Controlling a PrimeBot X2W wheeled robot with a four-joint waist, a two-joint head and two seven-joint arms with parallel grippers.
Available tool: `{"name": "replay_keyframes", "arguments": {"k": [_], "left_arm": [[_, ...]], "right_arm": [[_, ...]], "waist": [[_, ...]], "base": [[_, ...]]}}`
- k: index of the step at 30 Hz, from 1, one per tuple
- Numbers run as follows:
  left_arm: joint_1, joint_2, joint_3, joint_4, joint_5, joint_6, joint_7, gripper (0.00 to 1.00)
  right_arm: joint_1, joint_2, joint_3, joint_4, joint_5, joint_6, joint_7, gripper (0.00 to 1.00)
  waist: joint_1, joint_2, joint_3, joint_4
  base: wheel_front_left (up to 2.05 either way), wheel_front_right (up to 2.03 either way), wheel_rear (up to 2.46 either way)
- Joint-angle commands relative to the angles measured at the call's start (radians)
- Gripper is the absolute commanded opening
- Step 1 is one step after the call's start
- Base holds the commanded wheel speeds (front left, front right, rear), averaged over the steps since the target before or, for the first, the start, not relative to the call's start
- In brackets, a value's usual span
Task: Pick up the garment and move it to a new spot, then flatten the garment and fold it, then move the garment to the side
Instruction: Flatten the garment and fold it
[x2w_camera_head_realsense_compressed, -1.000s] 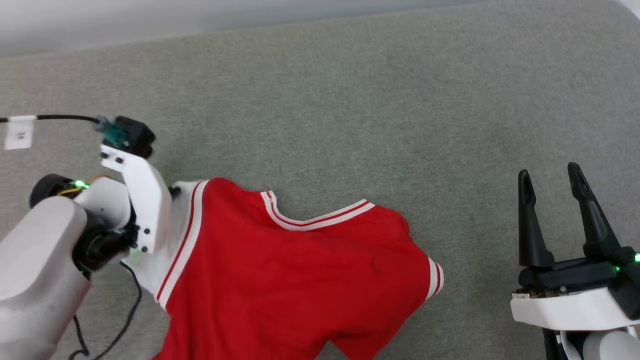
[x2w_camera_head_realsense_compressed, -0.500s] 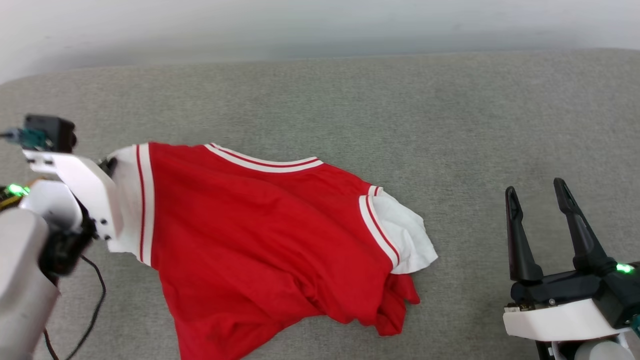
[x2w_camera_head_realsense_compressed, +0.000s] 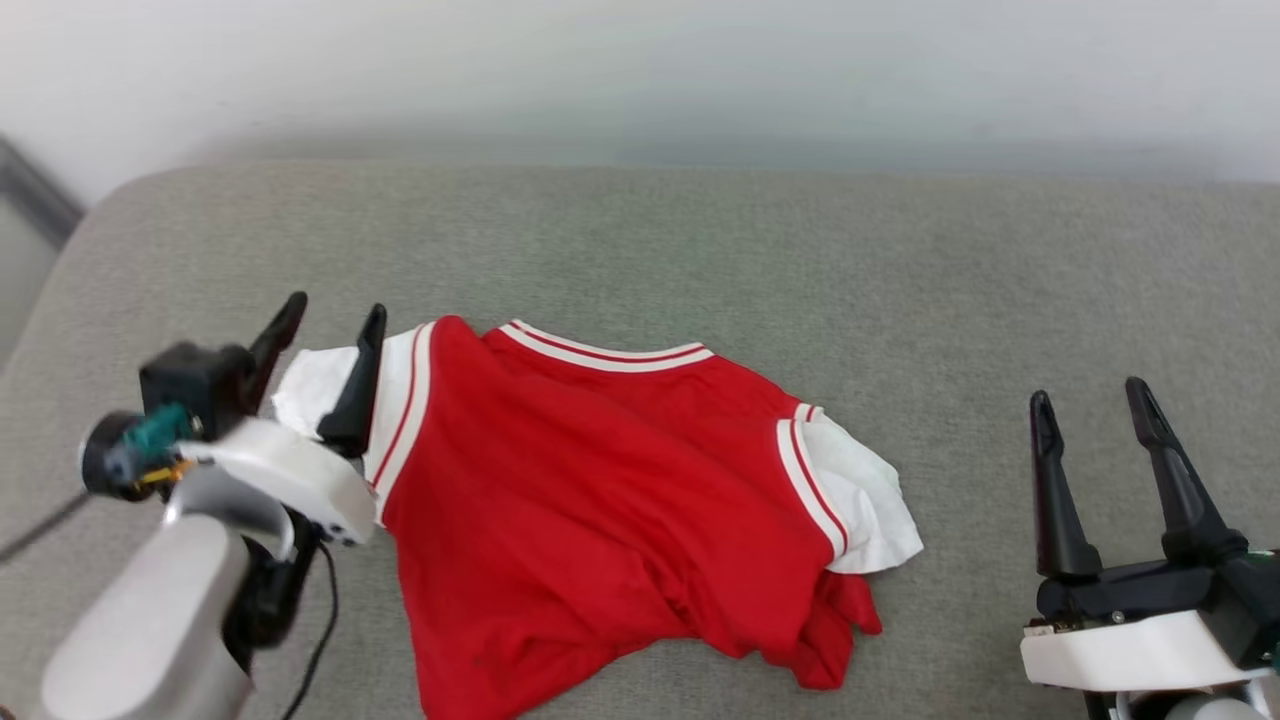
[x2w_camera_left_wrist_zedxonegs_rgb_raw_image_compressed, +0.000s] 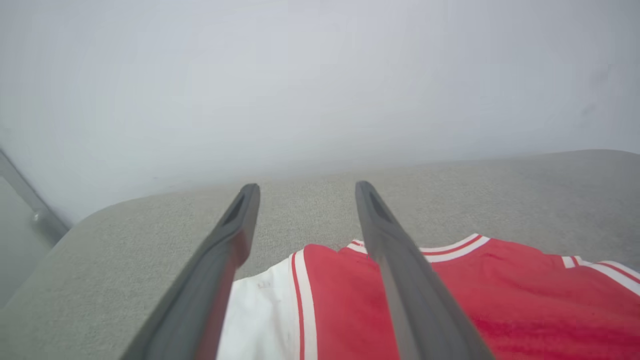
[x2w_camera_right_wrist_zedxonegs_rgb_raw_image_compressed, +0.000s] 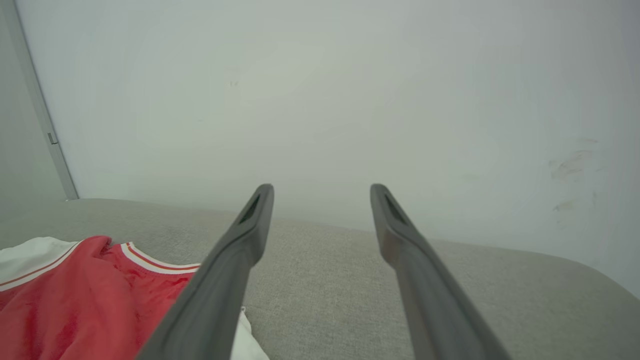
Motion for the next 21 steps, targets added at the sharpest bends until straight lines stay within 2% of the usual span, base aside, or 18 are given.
{"name": "replay_keyframes", "arguments": {"k": [1, 4, 8, 13, 17, 21], "left_arm": [[0.031, -0.008, 0.003, -0.020, 0.013, 0.015, -0.033, 1.00], [0.097, -0.033, 0.013, -0.089, 0.051, 0.057, -0.083, 1.00], [0.206, -0.080, 0.043, -0.199, 0.112, 0.114, -0.099, 1.00], [0.327, -0.146, 0.088, -0.332, 0.230, 0.133, -0.098, 1.00], [0.369, -0.192, 0.110, -0.377, 0.286, 0.114, -0.099, 1.00], [0.371, -0.218, 0.131, -0.385, 0.318, 0.081, -0.099, 1.00]], "right_arm": [[0.014, 0.002, -0.004, -0.002, 0.006, 0.000, -0.002, 1.00], [0.020, 0.002, -0.013, 0.000, 0.006, 0.000, -0.002, 1.00], [0.037, 0.002, -0.020, 0.008, 0.021, 0.000, -0.002, 1.00], [0.028, -0.003, -0.019, 0.003, 0.012, 0.000, 0.058, 1.00], [-0.004, -0.071, 0.010, -0.022, 0.052, 0.000, 0.234, 1.00], [-0.075, -0.204, 0.085, -0.043, 0.124, 0.000, 0.529, 1.00]], "waist": [[0.0000, -0.0001, -0.020, 0.022], [0.0000, -0.0001, -0.037, 0.044], [0.0000, -0.0001, -0.051, 0.070], [0.0000, -0.0001, -0.044, 0.107], [0.0000, -0.0001, -0.027, 0.139], [0.0000, -0.0001, 0.010, 0.162]], "base": [[0.00, 0.00, 0.00], [0.00, 0.00, 0.00], [0.00, 0.00, 0.00], [0.00, 0.00, 0.00], [0.00, 0.00, 0.00], [0.00, 0.00, 0.00]]}}
